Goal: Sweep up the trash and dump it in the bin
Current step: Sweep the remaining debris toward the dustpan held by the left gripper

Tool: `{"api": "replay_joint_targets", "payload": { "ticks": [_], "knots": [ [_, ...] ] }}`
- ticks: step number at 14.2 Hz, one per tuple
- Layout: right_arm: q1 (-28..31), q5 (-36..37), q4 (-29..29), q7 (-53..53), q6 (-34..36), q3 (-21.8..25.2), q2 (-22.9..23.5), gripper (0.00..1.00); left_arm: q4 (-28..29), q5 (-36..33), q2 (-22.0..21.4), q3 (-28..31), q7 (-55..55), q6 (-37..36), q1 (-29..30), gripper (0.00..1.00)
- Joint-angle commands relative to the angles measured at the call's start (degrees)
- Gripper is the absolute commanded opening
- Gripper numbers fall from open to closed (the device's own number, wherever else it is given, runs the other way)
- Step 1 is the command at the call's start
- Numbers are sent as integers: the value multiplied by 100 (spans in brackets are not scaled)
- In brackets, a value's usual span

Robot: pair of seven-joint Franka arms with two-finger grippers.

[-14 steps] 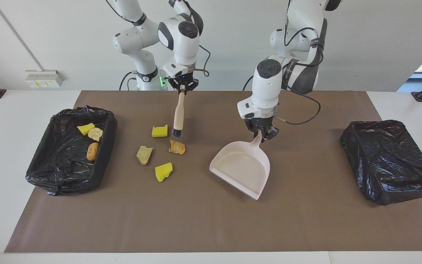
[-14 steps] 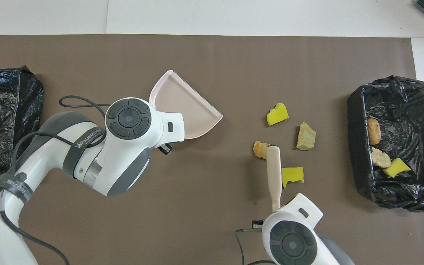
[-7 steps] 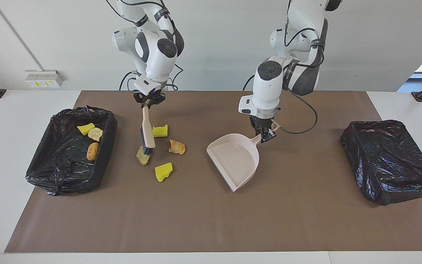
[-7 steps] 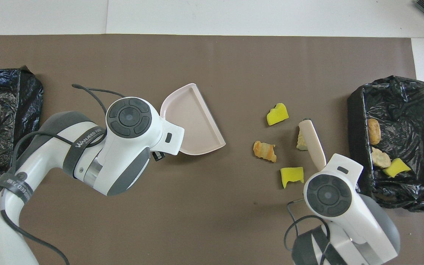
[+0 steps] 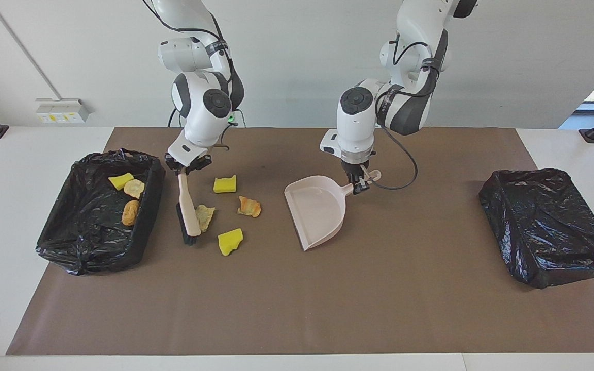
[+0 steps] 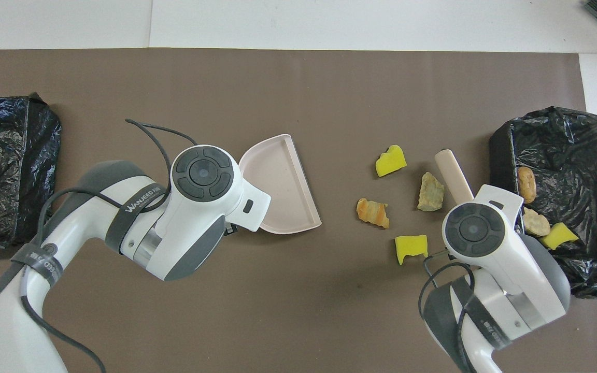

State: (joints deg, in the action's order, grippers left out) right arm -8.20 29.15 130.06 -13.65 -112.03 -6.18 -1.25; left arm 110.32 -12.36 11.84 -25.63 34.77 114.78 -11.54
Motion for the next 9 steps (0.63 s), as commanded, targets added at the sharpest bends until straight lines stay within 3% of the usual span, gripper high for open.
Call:
{"api": "replay_joint_targets", "payload": {
  "ticks": [1, 9],
  "knots": [
    [125, -302, -226, -305, -65, -111, 318, 0, 165, -100, -138, -91, 57, -26, -59, 0],
    [-446, -3114, -209, -323, -345, -120, 643, 0, 481, -109, -375, -188, 39, -193, -156, 0]
  ]
}}
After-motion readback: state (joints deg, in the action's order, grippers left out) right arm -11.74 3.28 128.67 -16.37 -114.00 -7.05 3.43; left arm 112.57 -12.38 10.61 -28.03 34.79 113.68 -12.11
